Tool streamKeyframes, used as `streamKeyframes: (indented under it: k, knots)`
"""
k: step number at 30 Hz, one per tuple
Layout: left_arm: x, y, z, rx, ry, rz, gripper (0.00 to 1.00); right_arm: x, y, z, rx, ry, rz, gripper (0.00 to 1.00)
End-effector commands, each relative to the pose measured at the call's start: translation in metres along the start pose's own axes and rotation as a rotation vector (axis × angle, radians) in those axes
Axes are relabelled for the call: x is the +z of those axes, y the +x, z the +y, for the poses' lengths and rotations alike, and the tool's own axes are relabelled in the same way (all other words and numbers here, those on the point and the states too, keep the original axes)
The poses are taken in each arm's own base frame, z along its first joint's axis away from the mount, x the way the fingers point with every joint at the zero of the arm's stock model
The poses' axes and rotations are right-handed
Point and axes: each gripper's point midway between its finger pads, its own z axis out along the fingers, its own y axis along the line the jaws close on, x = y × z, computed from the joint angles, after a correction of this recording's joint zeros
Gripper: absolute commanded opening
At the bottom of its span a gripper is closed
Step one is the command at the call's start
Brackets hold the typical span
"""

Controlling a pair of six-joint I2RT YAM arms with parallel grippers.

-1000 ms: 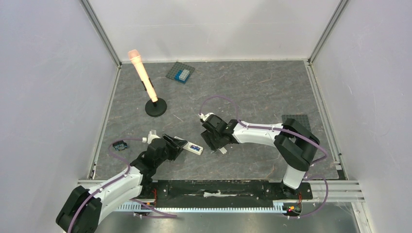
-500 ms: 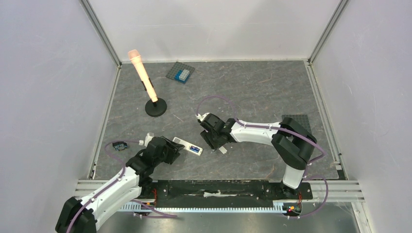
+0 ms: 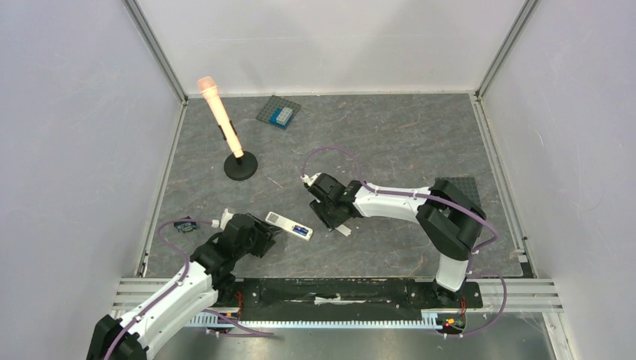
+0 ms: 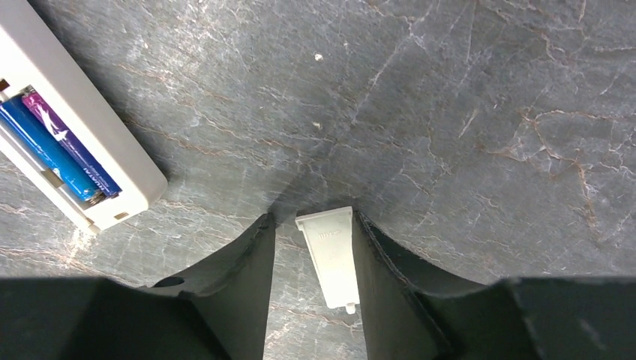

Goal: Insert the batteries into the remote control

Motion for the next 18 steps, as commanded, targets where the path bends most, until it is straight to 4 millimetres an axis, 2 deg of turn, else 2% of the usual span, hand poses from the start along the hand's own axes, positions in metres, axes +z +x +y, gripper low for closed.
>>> streamKeyframes:
  k: [1,5,9,18]
  knots:
    - [-0.007,-0.011,-0.017,0.037,0.031,-0.044,0.57,0.024,0.035,-0.027,-0.020,0.085,0.131,0.42]
    - [-0.009,-0.011,-0.024,0.066,0.053,-0.044,0.57,0.025,0.036,-0.029,-0.018,0.100,0.138,0.34]
    - [-0.012,-0.010,-0.036,0.107,0.104,-0.039,0.57,0.023,0.030,-0.032,-0.007,0.117,0.116,0.32]
    - [-0.015,0.000,-0.073,0.272,0.247,0.013,0.57,0.003,-0.005,-0.033,0.087,0.109,-0.001,0.33]
